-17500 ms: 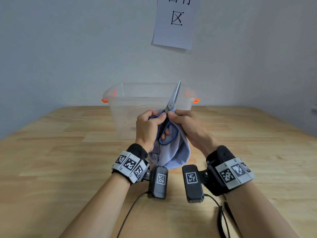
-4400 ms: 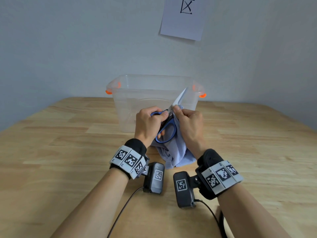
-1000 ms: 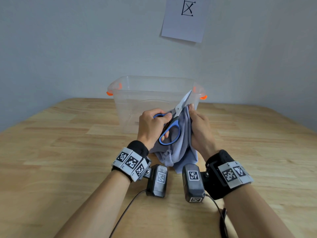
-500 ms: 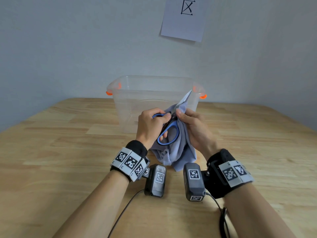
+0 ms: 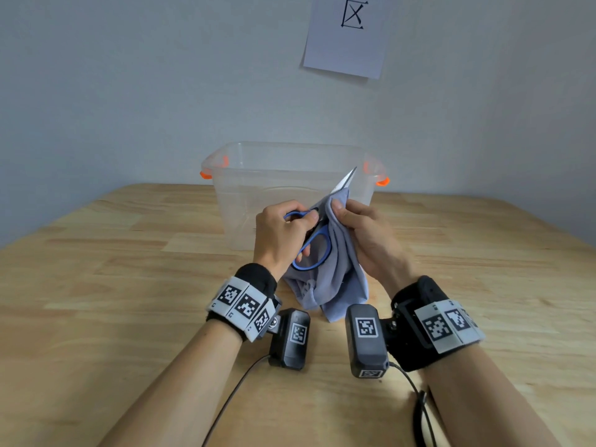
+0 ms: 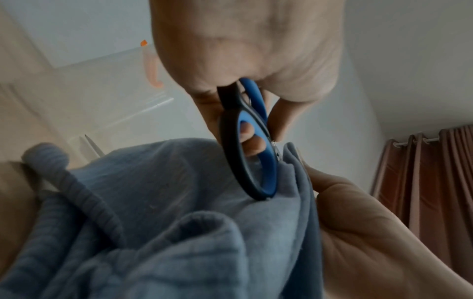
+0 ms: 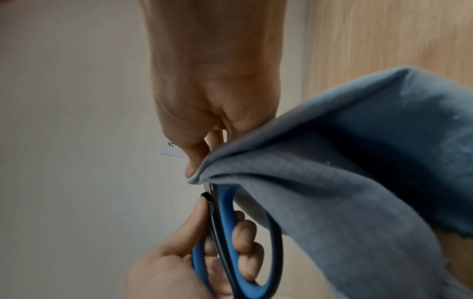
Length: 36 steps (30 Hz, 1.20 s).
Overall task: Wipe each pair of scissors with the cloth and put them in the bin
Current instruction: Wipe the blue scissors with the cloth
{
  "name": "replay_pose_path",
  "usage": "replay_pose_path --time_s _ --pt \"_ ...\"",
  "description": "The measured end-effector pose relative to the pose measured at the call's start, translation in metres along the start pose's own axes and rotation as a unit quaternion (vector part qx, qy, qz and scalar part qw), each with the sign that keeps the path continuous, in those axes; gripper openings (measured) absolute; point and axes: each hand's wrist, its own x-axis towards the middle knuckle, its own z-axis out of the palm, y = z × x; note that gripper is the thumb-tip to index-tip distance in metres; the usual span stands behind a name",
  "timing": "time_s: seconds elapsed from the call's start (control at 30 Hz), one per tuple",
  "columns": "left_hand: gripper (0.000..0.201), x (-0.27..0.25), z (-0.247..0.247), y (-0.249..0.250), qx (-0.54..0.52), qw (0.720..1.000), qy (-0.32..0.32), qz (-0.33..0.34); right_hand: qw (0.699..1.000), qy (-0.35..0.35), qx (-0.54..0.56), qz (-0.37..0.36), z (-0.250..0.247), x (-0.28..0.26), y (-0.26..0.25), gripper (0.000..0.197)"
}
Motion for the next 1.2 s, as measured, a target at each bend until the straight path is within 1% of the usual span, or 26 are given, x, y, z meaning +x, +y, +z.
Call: replay_pose_path --time_s 0.07,0.17,0.23,0.33,0.5,0.67,0.87,0.97,1.1,1.2 --pt "0.02 -0.001 0.0 0.0 0.006 1.0 -0.003 0.009 0.999 0.017 -0.024 -0.013 0.0 0.0 0.003 0.018" --pt "0.02 -0.002 0.0 -0.002 0.015 1.0 -0.009 0.02 0.994 0.046 -0.082 -0.056 0.001 -0.002 0.004 0.019" --pt "0.02 -0.002 0.0 -0.002 0.013 0.999 -0.016 0.026 0.991 0.061 -0.093 -0.074 0.003 -0.004 0.005 0.019" --pt "0.021 -0.001 -0.002 -0.002 0.007 0.999 -0.024 0.034 0.989 0.091 -0.08 -0.087 0.008 -0.006 0.005 0.023" --pt "0.021 -0.002 -0.002 -0.002 0.011 0.998 -0.023 0.049 0.988 0.124 -0.033 -0.089 0.014 -0.005 0.009 0.043" --pt "0.02 -0.003 0.001 -0.001 0.019 0.998 -0.02 0.055 0.985 0.144 -0.022 -0.097 0.018 -0.006 0.009 0.05" --pt "0.021 -0.005 0.001 -0.002 0.042 0.996 -0.027 0.073 0.984 0.152 -0.012 -0.096 0.016 -0.005 0.013 0.045" --pt "0.021 -0.005 0.001 -0.002 0.043 0.996 -0.03 0.074 0.983 0.16 -0.003 -0.092 0.014 -0.003 0.014 0.051" --pt "0.022 -0.005 0.001 -0.002 0.044 0.996 -0.035 0.073 0.983 0.162 0.007 -0.087 0.012 -0.002 0.015 0.052" --pt "0.022 -0.005 0.002 -0.002 0.047 0.996 -0.037 0.073 0.982 0.169 0.01 -0.089 0.011 -0.002 0.015 0.047"
